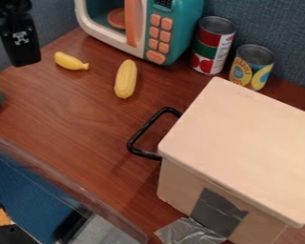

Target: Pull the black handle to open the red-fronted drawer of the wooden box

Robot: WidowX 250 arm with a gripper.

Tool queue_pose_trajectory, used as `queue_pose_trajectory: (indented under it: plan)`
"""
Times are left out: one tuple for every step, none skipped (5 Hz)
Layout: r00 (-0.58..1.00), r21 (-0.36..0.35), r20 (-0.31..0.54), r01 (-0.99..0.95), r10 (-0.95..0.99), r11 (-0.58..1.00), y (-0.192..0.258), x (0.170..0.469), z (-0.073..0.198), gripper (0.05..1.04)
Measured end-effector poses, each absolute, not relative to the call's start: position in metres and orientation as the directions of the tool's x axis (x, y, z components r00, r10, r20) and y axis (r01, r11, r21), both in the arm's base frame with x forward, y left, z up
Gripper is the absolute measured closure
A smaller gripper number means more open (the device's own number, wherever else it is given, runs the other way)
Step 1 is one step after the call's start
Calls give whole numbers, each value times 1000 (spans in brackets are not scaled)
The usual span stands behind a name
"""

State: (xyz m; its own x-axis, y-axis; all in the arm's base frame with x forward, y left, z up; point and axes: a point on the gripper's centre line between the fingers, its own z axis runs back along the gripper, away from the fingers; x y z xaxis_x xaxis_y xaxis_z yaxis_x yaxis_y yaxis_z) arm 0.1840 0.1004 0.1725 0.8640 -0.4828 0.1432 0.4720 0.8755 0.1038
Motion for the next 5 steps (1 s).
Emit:
queue_pose_trajectory:
  plan:
    - [868, 87, 143, 468, -476, 879, 99, 184, 169, 84]
    - [888, 12, 176, 429, -424, 903, 95, 192, 153, 83]
    - [929, -16, 200, 322, -313, 947, 93, 197, 133, 84]
    - [940, 0, 231, 257, -250, 966, 83, 204, 117, 83]
    - [955, -10, 261, 151, -143, 988, 68, 215, 104, 84]
